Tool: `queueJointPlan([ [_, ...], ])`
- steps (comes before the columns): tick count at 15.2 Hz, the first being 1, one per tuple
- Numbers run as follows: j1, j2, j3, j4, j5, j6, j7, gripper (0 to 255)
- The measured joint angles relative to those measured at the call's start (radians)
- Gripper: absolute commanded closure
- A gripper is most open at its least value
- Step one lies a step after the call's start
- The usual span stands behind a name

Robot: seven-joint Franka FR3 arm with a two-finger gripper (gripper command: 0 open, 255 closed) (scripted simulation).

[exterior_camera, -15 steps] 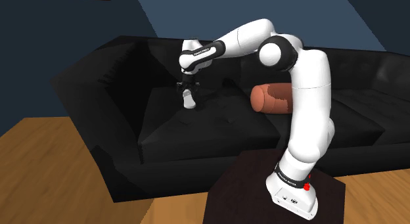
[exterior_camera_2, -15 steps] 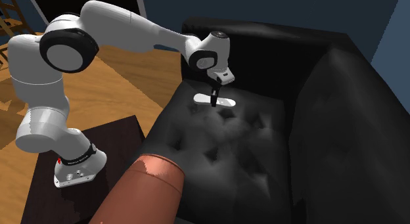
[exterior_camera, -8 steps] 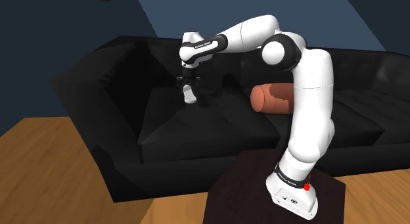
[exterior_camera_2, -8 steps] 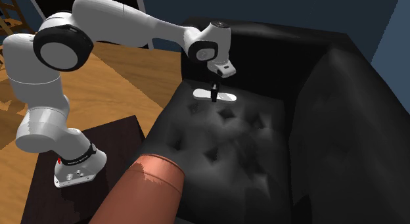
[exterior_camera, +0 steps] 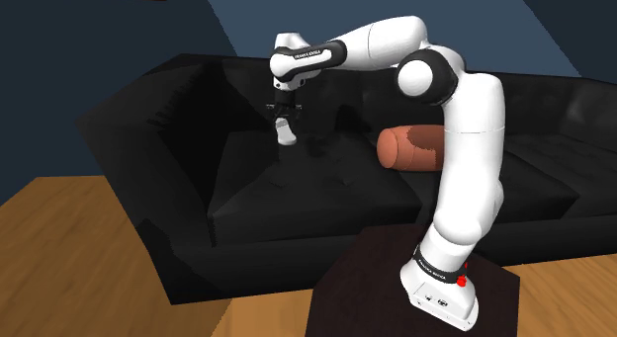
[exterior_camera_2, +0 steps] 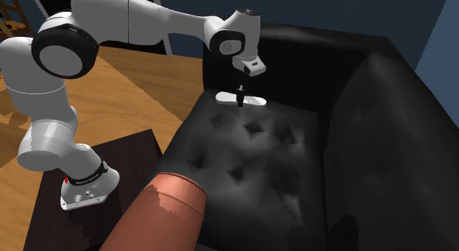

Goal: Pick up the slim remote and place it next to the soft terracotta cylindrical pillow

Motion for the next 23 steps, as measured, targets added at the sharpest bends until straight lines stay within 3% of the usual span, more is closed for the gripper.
queueJointPlan([
  [11, 0.002, -0.02, 0.001, 0.117, 0.0, -0.137, 0.005, 255],
  [23, 0.004, 0.006, 0.002, 0.317, -0.001, -0.311, 0.008, 255],
])
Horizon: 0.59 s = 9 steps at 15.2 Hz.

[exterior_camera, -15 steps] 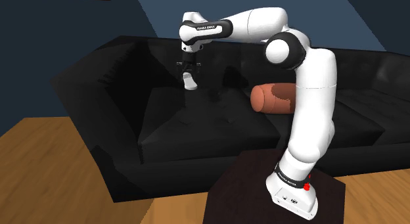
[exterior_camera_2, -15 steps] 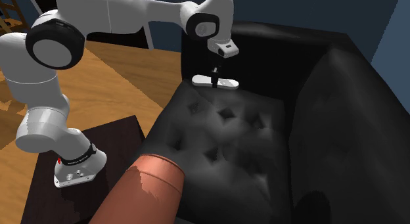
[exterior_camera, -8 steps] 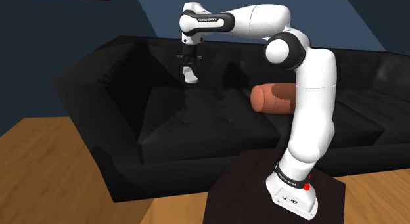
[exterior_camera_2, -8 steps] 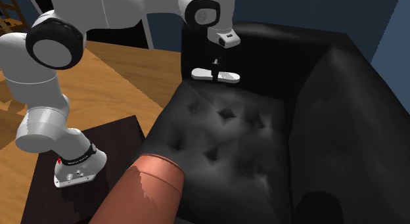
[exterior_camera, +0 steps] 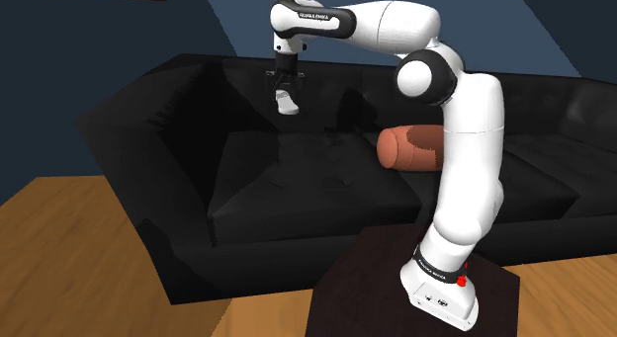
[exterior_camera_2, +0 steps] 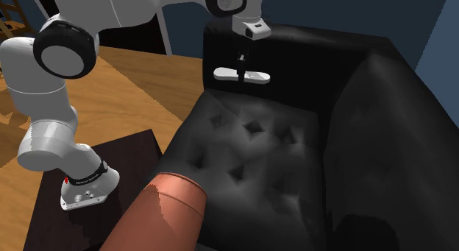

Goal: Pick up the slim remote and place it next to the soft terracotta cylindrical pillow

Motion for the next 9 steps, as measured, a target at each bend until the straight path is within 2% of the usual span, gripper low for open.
queueJointPlan([
  [4, -0.007, 0.013, -0.003, 0.063, 0.001, -0.05, -0.009, 255],
  [7, -0.043, -0.034, -0.017, -0.006, 0.007, -0.03, -0.058, 255],
  [9, -0.074, -0.041, -0.031, -0.006, 0.011, -0.037, -0.101, 255],
])
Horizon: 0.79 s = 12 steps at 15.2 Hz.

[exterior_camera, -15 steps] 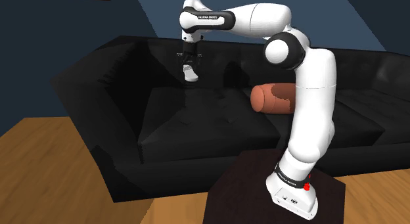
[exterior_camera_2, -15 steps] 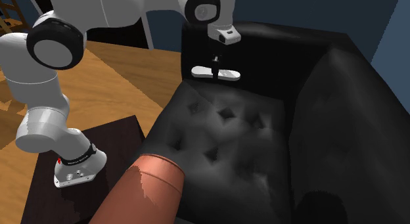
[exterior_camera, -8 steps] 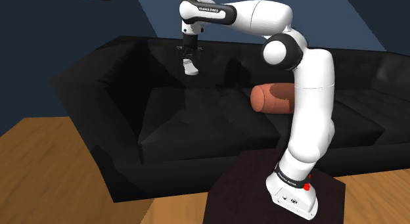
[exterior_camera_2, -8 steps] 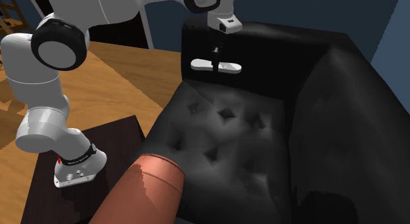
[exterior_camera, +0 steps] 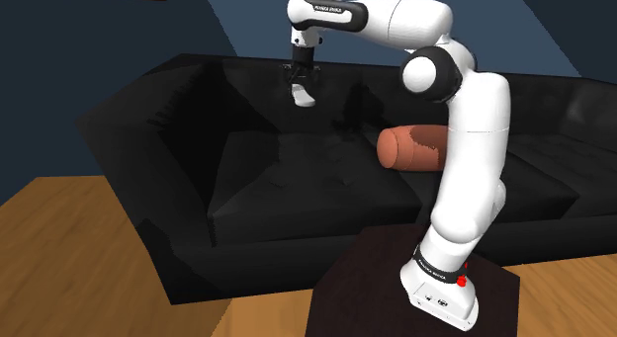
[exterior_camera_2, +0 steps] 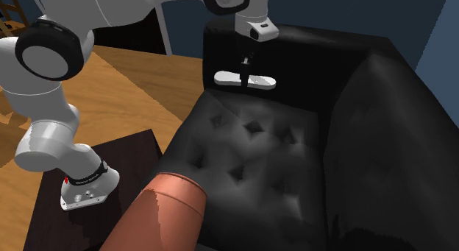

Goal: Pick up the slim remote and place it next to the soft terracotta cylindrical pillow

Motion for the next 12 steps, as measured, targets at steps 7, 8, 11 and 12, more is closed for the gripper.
queueJointPlan([
  [7, -0.102, -0.071, -0.052, -0.105, 0.014, 0.03, -0.153, 255],
  [8, -0.117, -0.074, -0.06, -0.116, 0.015, 0.038, -0.176, 255],
  [11, -0.155, -0.088, -0.082, -0.132, 0.02, 0.037, -0.236, 255],
  [12, -0.171, -0.082, -0.091, -0.128, 0.022, 0.038, -0.26, 255],
])
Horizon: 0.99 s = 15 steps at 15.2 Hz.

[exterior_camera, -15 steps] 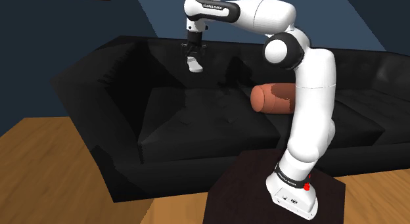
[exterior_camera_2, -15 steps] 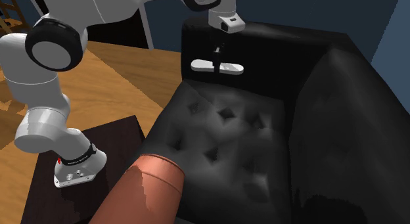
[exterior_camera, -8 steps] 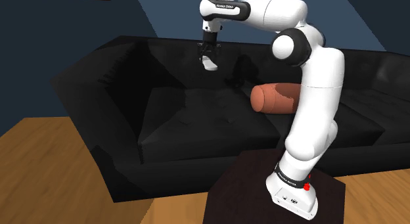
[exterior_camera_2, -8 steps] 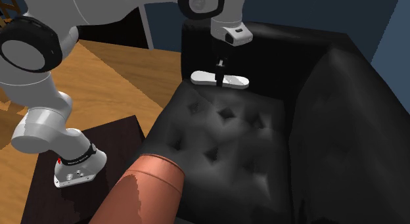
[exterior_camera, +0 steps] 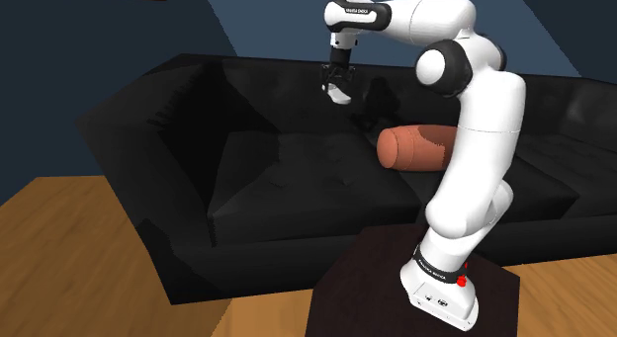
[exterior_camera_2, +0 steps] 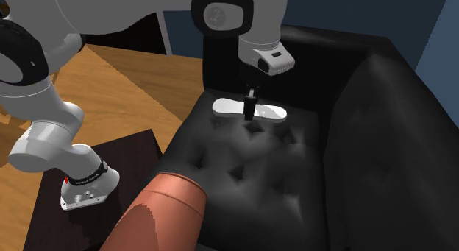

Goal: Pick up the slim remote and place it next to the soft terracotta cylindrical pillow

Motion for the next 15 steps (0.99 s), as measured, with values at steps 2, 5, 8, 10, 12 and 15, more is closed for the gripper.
queueJointPlan([
  [2, -0.029, -0.003, -0.016, -0.004, 0.003, 0.0, -0.045, 255],
  [5, -0.072, 0.031, -0.039, 0.043, 0.012, -0.016, -0.109, 255],
  [8, -0.118, 0.046, -0.062, 0.064, 0.02, -0.024, -0.176, 255],
  [10, -0.152, 0.072, -0.078, 0.099, 0.028, -0.034, -0.223, 255],
  [12, -0.185, 0.102, -0.091, 0.146, 0.036, -0.053, -0.265, 255],
  [15, -0.234, 0.157, -0.107, 0.234, 0.05, -0.089, -0.323, 255],
])
